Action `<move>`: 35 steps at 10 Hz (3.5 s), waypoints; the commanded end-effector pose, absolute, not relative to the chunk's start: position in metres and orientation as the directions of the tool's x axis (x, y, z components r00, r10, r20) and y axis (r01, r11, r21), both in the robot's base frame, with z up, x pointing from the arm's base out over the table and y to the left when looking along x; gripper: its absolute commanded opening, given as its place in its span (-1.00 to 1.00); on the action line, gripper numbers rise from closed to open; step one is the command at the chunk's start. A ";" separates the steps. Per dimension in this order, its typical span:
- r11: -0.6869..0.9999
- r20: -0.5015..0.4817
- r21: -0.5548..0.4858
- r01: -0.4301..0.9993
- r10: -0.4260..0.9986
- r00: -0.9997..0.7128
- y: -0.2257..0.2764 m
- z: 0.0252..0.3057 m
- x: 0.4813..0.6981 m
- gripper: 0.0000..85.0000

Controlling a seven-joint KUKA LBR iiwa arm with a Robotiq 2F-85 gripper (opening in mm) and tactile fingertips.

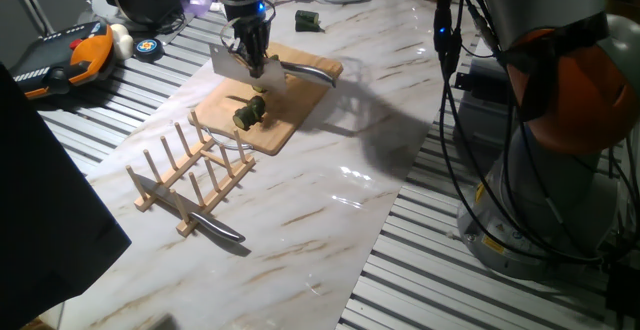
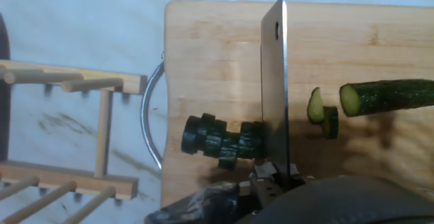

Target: Cut the cucumber into segments

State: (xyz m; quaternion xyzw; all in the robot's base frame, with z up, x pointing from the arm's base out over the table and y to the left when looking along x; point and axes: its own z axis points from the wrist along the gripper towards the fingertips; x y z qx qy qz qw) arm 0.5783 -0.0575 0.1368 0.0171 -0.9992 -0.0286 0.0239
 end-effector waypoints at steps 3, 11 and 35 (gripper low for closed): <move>0.998 0.051 0.060 -0.031 -0.034 -0.998 -0.058 0.137 0.577 -0.98; 0.993 0.039 0.003 -0.121 -0.121 -0.992 -0.058 0.137 0.577 -0.98; 0.995 0.121 0.047 0.089 0.083 -0.989 0.038 0.173 0.579 -0.98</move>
